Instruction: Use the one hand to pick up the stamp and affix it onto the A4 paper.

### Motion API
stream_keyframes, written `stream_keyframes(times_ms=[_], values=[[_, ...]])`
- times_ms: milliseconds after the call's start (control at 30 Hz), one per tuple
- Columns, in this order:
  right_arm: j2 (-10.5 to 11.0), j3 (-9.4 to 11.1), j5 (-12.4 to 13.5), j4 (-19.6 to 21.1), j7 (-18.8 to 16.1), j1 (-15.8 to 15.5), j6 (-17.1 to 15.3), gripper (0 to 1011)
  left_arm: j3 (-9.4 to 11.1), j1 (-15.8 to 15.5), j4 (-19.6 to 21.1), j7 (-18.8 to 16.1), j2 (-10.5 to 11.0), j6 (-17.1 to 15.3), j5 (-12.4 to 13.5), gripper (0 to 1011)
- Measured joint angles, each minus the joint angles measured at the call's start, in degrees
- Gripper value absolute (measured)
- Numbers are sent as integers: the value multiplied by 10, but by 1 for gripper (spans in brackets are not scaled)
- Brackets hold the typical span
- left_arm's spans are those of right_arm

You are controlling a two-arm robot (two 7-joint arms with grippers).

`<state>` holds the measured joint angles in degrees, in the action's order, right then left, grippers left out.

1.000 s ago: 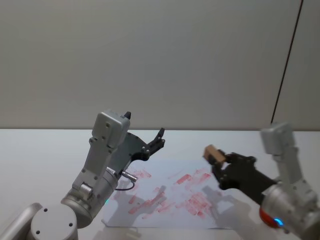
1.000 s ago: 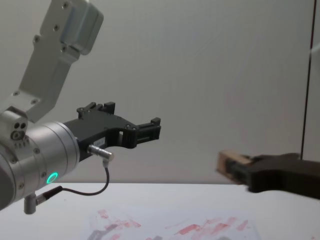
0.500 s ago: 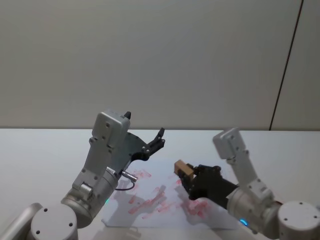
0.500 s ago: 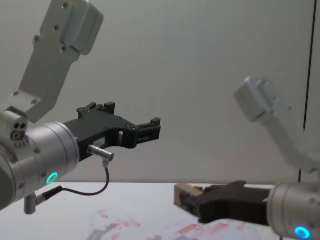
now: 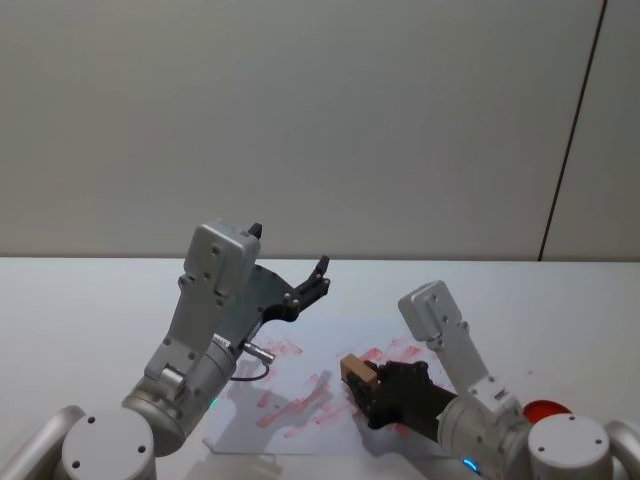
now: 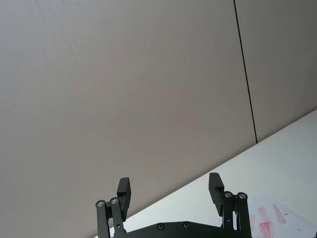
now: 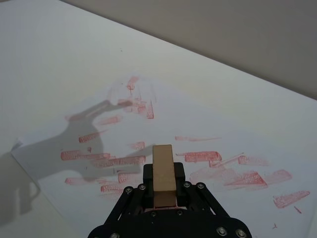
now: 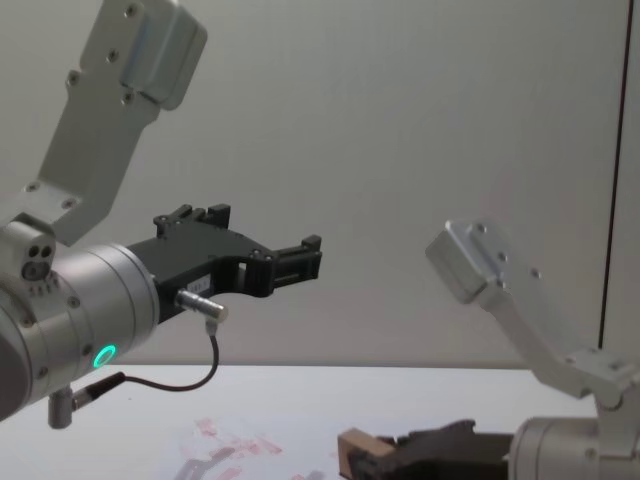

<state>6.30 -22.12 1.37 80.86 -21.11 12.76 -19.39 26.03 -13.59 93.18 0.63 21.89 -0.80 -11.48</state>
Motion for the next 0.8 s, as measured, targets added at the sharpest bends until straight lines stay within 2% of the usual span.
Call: stream_keyframes(times_ms=[333, 800], values=[[0, -3, 9, 3, 30, -13, -27, 220, 0, 0, 0, 0, 0, 0, 0, 1002], [-4, -3, 31, 4, 64, -21, -40, 220, 0, 0, 0, 0, 0, 0, 0, 1002]])
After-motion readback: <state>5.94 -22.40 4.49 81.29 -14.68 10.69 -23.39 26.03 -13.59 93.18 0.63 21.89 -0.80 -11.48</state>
